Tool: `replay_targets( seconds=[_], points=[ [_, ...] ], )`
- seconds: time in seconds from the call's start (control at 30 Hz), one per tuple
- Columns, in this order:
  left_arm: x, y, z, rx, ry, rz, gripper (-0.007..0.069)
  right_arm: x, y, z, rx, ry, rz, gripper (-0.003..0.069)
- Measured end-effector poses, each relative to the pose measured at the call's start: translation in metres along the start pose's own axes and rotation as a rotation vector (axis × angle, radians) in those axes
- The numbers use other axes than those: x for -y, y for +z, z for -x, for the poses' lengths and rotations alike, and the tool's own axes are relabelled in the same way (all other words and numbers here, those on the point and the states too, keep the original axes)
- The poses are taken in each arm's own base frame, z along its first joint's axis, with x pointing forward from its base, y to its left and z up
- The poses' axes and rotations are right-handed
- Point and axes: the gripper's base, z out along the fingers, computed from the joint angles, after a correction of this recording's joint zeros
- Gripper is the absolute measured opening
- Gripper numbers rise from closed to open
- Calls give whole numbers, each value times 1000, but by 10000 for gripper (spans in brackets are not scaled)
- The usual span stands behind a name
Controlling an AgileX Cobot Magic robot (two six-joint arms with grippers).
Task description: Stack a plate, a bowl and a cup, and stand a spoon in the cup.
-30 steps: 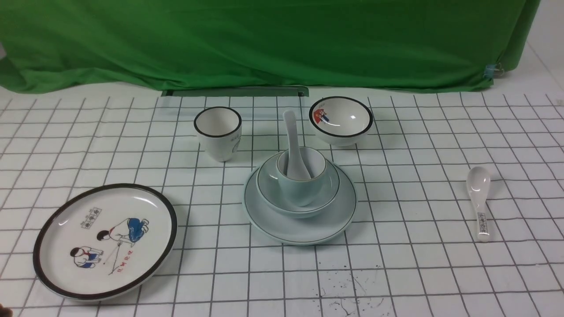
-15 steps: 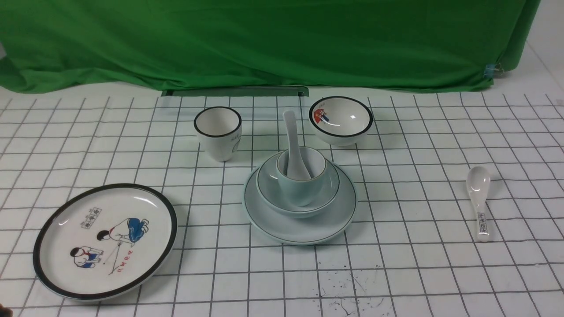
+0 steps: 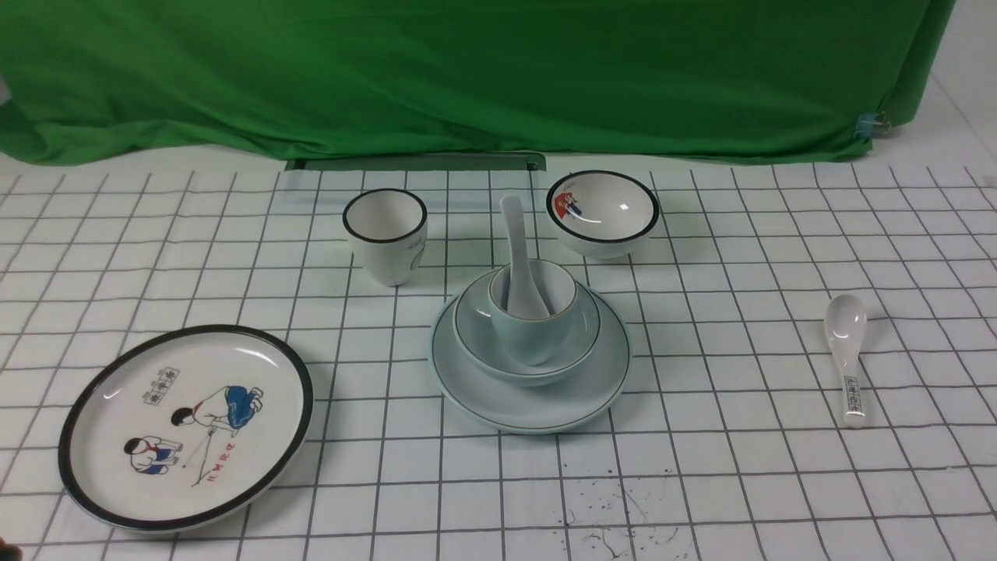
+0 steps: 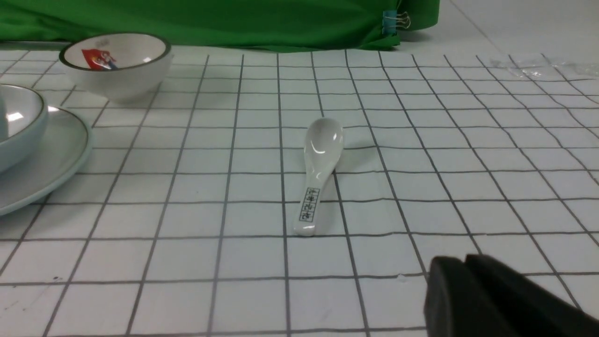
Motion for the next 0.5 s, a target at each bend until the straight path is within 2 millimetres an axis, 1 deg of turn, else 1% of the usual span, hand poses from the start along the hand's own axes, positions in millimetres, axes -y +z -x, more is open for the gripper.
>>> replay_targets(
  seconds=[0.03, 0.13, 0.17, 0.27, 0.3, 0.33, 0.37, 0.4, 0.43, 0.47, 0.5],
  points=[
    [0, 0, 1, 13, 0, 1, -32, 0, 0, 0, -1, 0, 0, 69],
    [-1, 1, 12, 136, -8, 8, -32, 0, 0, 0, -2, 0, 0, 74],
    [-1, 5, 18, 253, -12, 23, -32, 0, 0, 0, -2, 0, 0, 78],
    [-4, 12, 21, 425, -10, 97, -32, 0, 0, 0, -2, 0, 0, 89],
    [-4, 14, 20, 447, -14, 114, -32, 0, 0, 0, -2, 0, 0, 89],
    [-8, 21, 14, 517, -27, 179, -32, 0, 0, 0, -3, 0, 0, 95],
    [-8, 22, 13, 529, -30, 188, -32, 0, 0, 0, -3, 0, 0, 95],
    [-12, 31, 1, 572, -49, 270, -32, 0, 0, 0, -3, 0, 0, 104],
    [-14, 37, -8, 580, -59, 310, -32, 0, 0, 0, -3, 0, 0, 108],
    [-16, 39, -12, 578, -63, 337, -32, 0, 0, 0, -3, 0, 0, 108],
    [-18, 47, -28, 564, -84, 399, -32, 0, 0, 0, -3, 0, 0, 113]
  ],
)
